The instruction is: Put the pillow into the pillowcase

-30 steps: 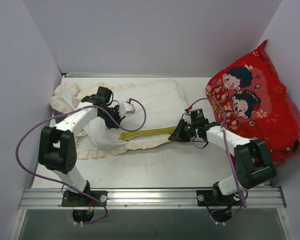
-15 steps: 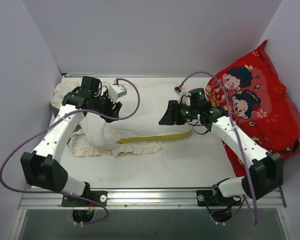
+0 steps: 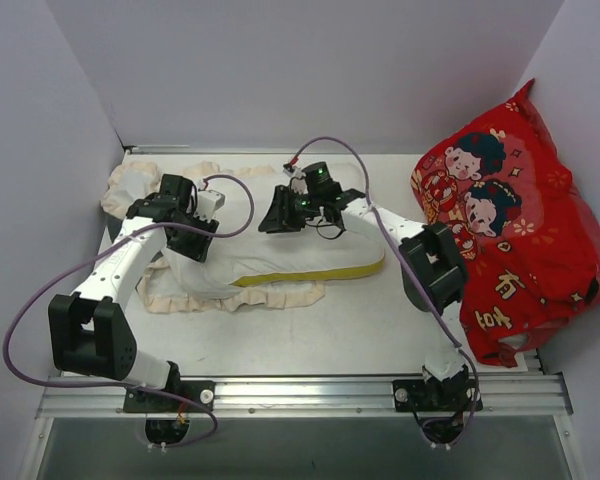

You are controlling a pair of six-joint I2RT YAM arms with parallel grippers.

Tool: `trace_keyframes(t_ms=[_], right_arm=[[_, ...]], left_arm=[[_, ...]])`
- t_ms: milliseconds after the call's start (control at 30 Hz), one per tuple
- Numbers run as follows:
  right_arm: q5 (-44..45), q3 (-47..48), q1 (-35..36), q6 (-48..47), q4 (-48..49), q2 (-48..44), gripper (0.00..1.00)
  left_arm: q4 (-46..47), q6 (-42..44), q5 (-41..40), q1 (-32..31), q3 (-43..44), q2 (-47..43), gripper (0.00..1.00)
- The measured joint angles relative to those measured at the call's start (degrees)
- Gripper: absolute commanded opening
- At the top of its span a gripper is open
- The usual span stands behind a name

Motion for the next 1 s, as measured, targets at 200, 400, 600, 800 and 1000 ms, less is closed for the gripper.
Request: trace_keyframes(t_ms=[200, 400, 600, 800, 1000], right_arm=[[-1.0, 0.7, 5.6, 5.8, 4.3, 5.4, 0.33], [-3.3, 1.7, 7.9, 12.3, 10.8, 10.5, 0.34], [-3.8, 1.7, 7.9, 16.1, 13.4, 14.0, 0.34], [-3.2, 1.9, 8.2, 18.5, 15.2, 14.0, 0.35], [-4.5, 0.8, 7.0, 18.6, 15.4, 13.1, 0.41]], left_arm=[[0.0, -0.4, -0.9, 1.4, 0.0, 1.2, 0.2], [-0.3, 0.5, 5.7, 1.3, 0.6, 3.2, 0.0], [-1.2, -0.2, 18.9, -2.9, 8.2, 4.2, 0.0], [2.1, -2.6, 29.9, -7.4, 13.4, 4.2, 0.0], [2.8, -0.9, 33.0, -2.8, 5.0, 3.5, 0.15]])
